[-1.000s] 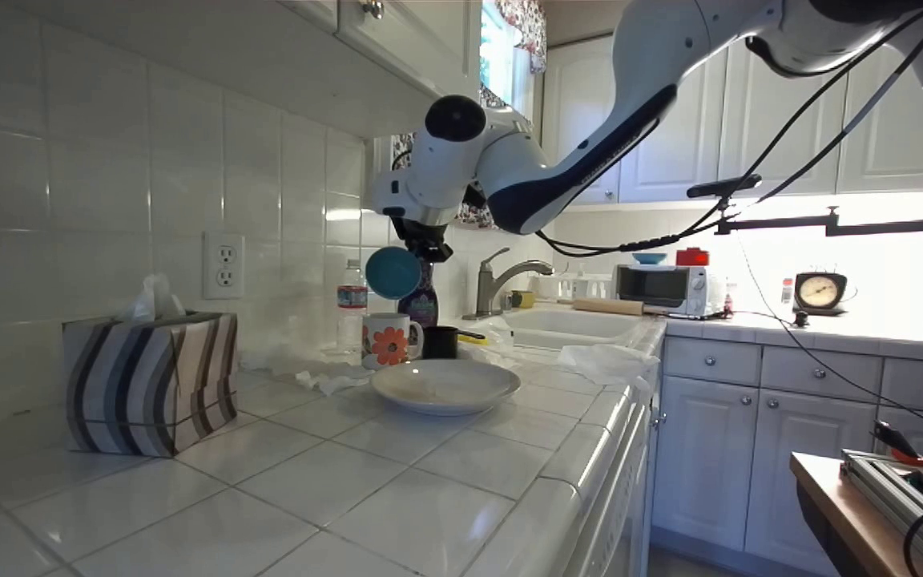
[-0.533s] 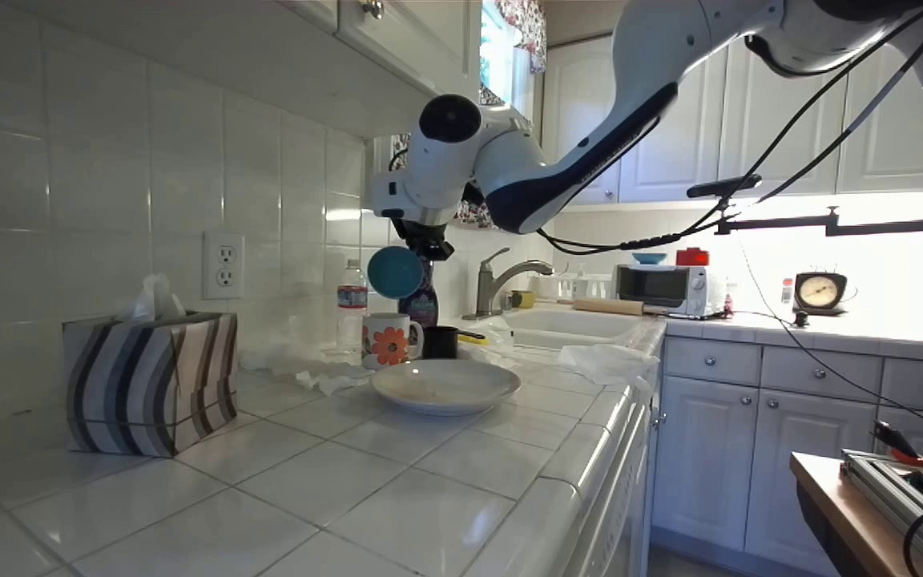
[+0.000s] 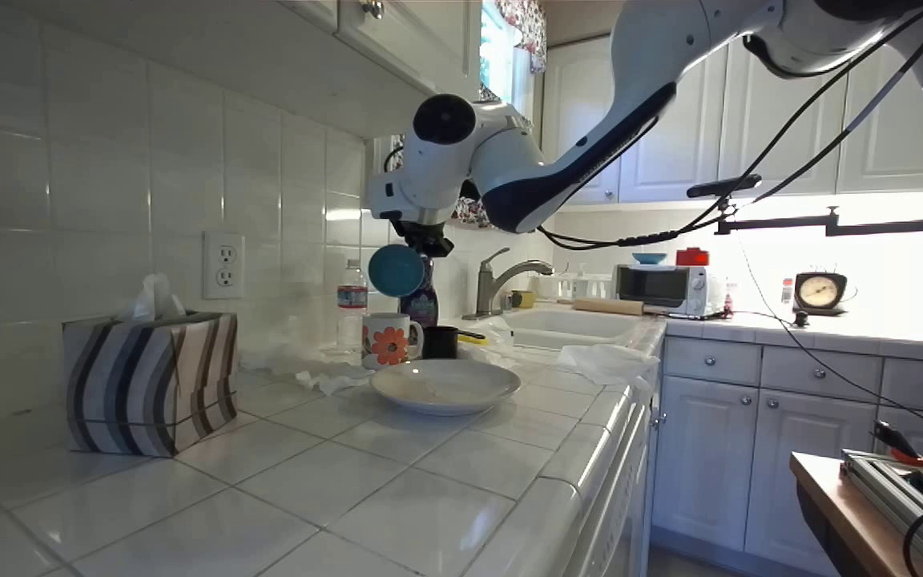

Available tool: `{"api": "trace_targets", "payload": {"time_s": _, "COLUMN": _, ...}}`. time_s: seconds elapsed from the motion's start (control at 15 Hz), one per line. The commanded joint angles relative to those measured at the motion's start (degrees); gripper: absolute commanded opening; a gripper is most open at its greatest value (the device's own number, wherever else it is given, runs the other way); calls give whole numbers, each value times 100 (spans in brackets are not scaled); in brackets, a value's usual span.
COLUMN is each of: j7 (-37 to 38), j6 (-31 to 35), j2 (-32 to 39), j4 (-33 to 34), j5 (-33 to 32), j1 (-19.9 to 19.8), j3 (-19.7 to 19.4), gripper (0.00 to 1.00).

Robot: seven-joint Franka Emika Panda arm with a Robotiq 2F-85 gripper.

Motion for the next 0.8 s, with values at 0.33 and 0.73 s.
{"api": "trace_targets", "payload": {"time_s": 0.33, "j7": -422, "j6": -228, "j2": 362, "j4": 587, "j5": -238, "j1": 22, "j3": 48, "gripper": 3}}
{"api": "trace_targets", "payload": {"time_s": 0.73, "j7": -544, "j6": -352, "j2": 501, "j4": 790, "j5": -319, "j1": 123, "j3": 39, "gripper": 3}}
